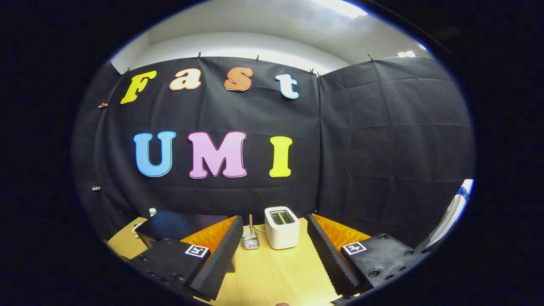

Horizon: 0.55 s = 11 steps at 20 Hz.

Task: Open the toaster oven, put the food inside, and close the toaster oven door.

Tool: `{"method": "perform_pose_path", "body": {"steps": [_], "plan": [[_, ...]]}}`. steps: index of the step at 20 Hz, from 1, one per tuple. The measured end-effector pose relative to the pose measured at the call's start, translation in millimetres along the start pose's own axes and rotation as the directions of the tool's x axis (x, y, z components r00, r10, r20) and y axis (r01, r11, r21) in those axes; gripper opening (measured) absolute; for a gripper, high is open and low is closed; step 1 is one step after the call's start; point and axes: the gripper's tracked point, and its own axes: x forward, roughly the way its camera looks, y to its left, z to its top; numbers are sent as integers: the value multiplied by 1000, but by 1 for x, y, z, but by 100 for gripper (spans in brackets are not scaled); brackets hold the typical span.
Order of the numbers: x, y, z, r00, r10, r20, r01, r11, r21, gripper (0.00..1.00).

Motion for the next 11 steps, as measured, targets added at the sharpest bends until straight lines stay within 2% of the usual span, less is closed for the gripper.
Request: {"method": "perform_pose_path", "body": {"steps": [4, 11], "plan": [[11, 7, -6, 1000, 11, -24, -11, 1000, 19, 98], [13, 33, -6, 996, 84, -27, -84, 996, -9, 98]]}}
